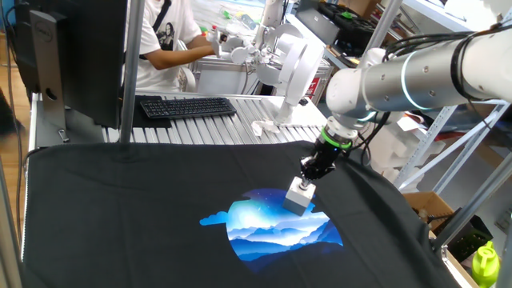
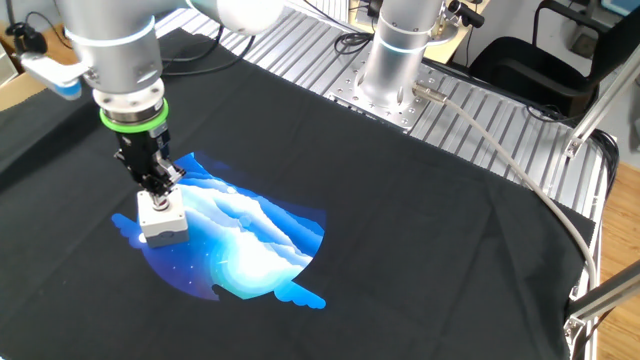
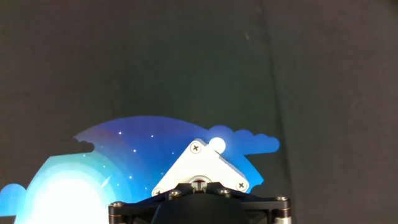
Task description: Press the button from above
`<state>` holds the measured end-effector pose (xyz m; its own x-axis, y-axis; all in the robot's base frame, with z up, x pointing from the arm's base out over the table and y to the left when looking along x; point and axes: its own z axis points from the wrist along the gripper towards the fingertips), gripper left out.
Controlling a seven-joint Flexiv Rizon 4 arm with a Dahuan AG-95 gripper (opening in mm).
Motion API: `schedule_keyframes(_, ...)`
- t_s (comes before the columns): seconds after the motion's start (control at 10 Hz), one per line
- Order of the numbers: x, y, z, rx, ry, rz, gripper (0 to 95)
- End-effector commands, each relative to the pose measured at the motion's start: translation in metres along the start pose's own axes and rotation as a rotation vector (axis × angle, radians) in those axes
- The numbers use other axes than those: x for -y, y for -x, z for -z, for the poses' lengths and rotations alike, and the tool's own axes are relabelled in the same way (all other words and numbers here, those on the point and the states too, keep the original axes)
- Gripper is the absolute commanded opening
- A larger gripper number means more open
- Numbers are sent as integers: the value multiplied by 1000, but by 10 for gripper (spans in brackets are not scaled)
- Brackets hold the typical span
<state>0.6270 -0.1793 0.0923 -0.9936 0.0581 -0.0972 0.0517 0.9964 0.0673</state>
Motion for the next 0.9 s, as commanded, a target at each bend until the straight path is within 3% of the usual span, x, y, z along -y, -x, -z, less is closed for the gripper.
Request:
schedule_keyframes(0.1, 0, -4, -16, 10, -7, -3, 0)
schedule_keyframes(0.2, 0, -3, -12, -13, 2, -5, 0)
schedule_keyframes(0.4, 2, 1, 11, -59, 25, 1, 0)
schedule_keyframes(0.5, 3, 2, 22, -79, 52, -6, 0)
schedule_keyframes(0.6, 3, 2, 35, -72, 28, -5, 0)
schedule_keyframes(0.7, 4, 2, 38, -71, 30, -4, 0)
schedule_keyframes(0.8, 4, 1, 52, -77, 10, -6, 0)
schedule_keyframes(0.9, 3, 0, 59, -77, -2, -8, 0)
